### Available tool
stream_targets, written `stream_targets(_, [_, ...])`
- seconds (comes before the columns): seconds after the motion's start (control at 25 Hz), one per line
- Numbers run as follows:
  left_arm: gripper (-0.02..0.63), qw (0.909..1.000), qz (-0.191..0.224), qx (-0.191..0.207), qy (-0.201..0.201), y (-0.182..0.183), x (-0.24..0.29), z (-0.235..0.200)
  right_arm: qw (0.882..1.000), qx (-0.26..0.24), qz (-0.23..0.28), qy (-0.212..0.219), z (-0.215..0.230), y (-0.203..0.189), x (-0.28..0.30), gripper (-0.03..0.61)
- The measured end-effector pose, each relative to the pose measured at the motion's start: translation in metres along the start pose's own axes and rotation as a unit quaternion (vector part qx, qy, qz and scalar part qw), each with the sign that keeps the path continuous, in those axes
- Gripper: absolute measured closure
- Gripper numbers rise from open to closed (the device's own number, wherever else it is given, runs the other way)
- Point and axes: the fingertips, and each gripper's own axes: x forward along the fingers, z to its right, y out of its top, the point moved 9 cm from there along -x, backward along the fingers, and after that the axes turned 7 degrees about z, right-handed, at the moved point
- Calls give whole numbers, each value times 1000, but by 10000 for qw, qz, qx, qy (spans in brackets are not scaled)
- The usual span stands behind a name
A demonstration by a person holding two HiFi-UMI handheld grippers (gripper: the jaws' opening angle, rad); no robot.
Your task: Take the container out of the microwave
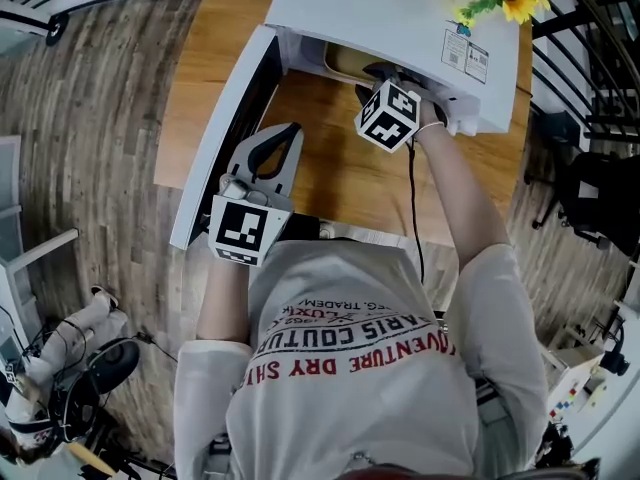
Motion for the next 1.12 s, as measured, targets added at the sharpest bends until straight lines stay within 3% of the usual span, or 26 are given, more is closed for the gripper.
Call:
stream_targets(0.24, [597,10000,-40,-12,3,-1,-6,-3,9976,-567,-327,222,-3,5,14,522])
stream_targets(0.56, [597,10000,-33,13,76,-1,-21,-6,9966,-777,-155,214,-14,16,2,545])
stream_targets(1.12, [597,9996,179,226,-30,11,-45,23,9965,126,810,179,-69,10,-85,546])
